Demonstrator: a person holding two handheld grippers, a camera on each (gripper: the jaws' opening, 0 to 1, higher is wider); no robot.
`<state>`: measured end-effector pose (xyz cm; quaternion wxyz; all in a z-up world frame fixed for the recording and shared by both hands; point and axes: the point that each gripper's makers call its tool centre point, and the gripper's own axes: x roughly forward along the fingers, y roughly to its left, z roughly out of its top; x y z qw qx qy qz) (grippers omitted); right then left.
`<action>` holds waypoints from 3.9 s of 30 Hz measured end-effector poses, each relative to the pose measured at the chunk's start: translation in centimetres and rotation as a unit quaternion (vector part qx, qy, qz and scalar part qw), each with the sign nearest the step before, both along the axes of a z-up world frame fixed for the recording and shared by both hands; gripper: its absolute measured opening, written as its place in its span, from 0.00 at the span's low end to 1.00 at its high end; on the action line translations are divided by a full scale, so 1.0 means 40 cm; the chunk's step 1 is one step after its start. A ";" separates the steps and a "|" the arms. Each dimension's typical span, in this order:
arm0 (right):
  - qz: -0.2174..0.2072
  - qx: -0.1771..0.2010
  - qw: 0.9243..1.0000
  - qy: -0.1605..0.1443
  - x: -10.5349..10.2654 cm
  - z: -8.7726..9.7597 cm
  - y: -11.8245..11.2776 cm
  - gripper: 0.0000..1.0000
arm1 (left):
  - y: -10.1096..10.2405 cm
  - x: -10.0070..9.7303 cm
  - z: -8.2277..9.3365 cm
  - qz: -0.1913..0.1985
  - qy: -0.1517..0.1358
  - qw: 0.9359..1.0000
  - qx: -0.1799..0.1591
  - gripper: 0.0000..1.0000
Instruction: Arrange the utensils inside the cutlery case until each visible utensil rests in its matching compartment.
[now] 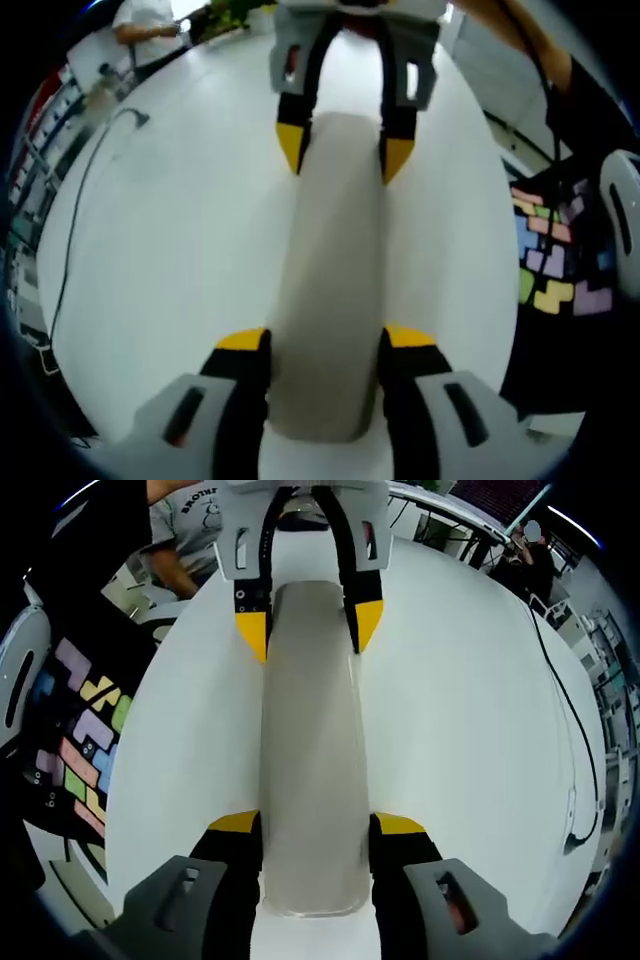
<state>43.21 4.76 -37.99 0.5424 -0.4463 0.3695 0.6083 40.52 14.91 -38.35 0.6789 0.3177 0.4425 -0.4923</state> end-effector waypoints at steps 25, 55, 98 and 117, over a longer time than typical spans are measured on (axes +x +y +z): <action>-0.018 0.015 1.000 0.005 -0.010 0.003 0.001 0.42 | -0.003 0.003 0.004 -0.016 0.003 1.000 0.006 0.45; -0.076 0.030 0.996 -0.026 0.038 0.054 -0.136 0.43 | -0.136 0.118 0.069 -0.089 -0.017 0.996 -0.011 0.45; -0.110 0.006 0.994 0.019 0.126 0.017 -0.217 0.44 | -0.205 0.147 0.007 -0.125 0.007 0.992 0.021 0.45; -0.117 0.023 0.993 0.018 0.074 0.003 -0.214 0.44 | -0.227 0.109 0.000 -0.111 0.004 0.994 0.013 0.48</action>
